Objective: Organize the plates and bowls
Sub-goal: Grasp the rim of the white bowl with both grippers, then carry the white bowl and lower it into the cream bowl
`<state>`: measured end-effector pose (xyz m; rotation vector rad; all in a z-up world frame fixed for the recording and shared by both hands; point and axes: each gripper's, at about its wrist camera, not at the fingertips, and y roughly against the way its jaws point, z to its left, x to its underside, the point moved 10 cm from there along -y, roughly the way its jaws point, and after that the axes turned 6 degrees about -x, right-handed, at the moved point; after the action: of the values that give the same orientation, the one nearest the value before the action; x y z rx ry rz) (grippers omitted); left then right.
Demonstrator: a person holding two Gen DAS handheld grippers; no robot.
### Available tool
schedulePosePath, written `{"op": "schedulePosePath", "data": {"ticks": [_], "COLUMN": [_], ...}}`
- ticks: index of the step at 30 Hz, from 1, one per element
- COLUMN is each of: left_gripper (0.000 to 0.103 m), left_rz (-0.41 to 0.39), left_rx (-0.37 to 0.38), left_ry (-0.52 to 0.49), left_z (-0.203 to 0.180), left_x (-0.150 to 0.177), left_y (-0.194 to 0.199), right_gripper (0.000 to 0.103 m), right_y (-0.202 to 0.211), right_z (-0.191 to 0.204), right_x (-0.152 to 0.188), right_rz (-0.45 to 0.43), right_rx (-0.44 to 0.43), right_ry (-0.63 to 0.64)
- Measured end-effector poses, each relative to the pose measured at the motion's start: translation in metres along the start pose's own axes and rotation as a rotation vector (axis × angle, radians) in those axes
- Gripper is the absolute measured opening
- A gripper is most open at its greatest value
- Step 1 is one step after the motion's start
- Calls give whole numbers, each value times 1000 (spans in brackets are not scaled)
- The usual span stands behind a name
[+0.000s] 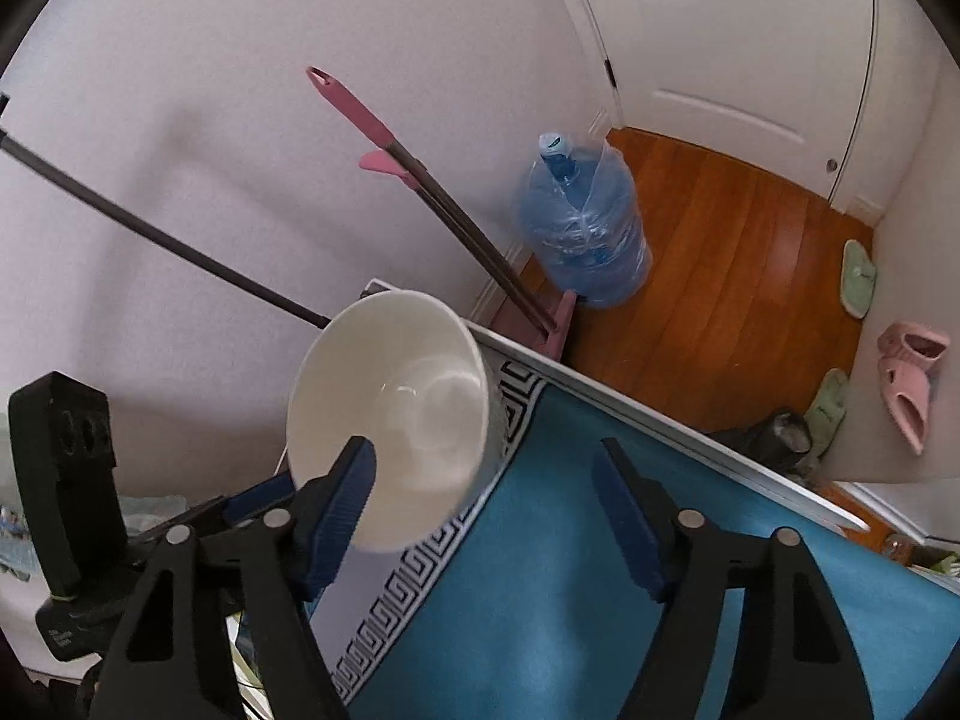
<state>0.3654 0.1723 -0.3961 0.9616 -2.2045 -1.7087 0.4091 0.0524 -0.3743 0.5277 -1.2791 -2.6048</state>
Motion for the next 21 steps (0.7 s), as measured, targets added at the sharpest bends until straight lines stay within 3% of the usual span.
{"op": "schedulePosePath", "data": {"ticks": [4, 7, 10, 15, 21], "left_gripper": [37, 34, 24, 22, 21], "left_rz": [6, 11, 2, -3, -16], "left_rx": [-4, -9, -28, -43, -64], "left_ry": [-14, -17, -28, -40, -51], "left_z": [2, 3, 3, 4, 4], "left_x": [-7, -11, -13, -15, -15], "left_y": [-12, -18, -19, -20, -20], "right_gripper": [57, 53, 44, 21, 14], "right_y": [-13, -19, -22, -26, -26], "right_z": [-2, -1, 1, 0, -2], "right_x": [-6, -8, -9, -10, -9], "right_rz": [19, 26, 36, 38, 31], "right_rx": [-7, -16, -20, -5, 14], "right_ry": [-8, -11, -1, 12, 24]}}
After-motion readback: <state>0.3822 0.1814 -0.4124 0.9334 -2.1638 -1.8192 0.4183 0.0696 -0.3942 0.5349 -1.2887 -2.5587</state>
